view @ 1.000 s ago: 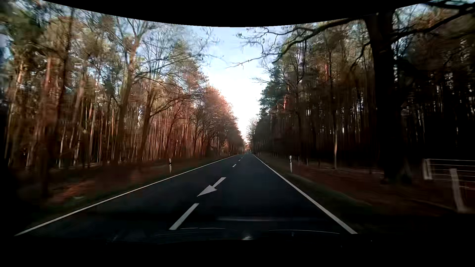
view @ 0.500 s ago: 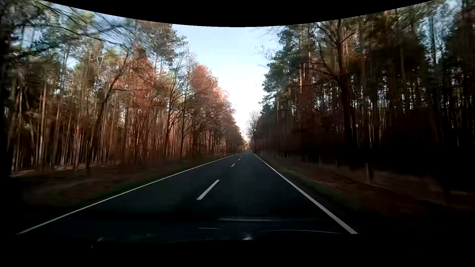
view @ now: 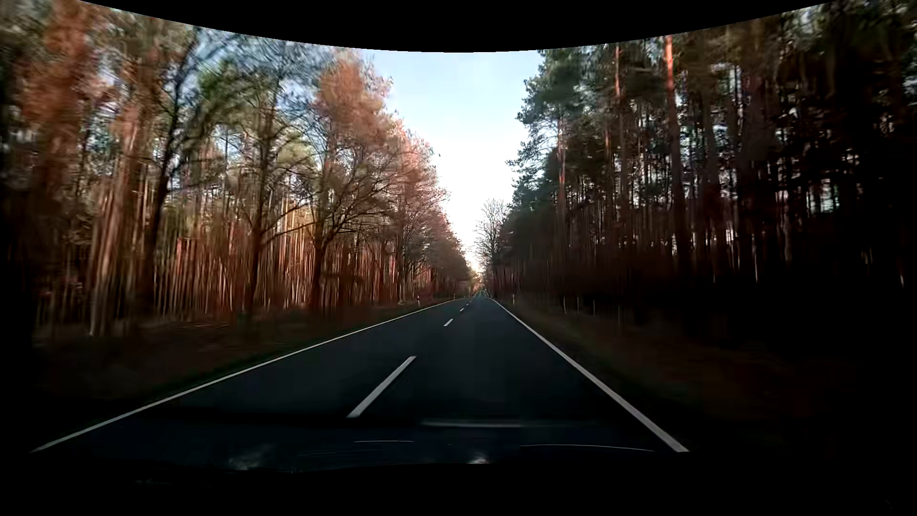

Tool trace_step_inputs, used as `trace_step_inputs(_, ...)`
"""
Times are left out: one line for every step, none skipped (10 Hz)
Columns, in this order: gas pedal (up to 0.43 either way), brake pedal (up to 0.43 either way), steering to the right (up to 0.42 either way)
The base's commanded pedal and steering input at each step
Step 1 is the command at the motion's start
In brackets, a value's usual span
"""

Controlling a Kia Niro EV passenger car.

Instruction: Follow the waypoints while adhering to traffic rules and regulations

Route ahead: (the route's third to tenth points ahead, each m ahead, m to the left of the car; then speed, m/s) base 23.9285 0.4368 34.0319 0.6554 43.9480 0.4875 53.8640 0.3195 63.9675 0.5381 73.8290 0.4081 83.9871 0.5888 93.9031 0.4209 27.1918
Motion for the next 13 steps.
trace_step_inputs(0.248, 0.000, -0.002)
trace_step_inputs(0.248, 0.000, -0.001)
trace_step_inputs(0.248, 0.000, -0.001)
trace_step_inputs(0.248, 0.000, 0.000)
trace_step_inputs(0.248, 0.000, 0.000)
trace_step_inputs(0.248, 0.000, 0.000)
trace_step_inputs(0.248, 0.000, 0.000)
trace_step_inputs(0.248, 0.000, 0.000)
trace_step_inputs(0.248, 0.000, 0.000)
trace_step_inputs(0.248, 0.000, 0.000)
trace_step_inputs(0.248, 0.000, 0.000)
trace_step_inputs(0.248, 0.000, 0.000)
trace_step_inputs(0.248, 0.000, 0.000)
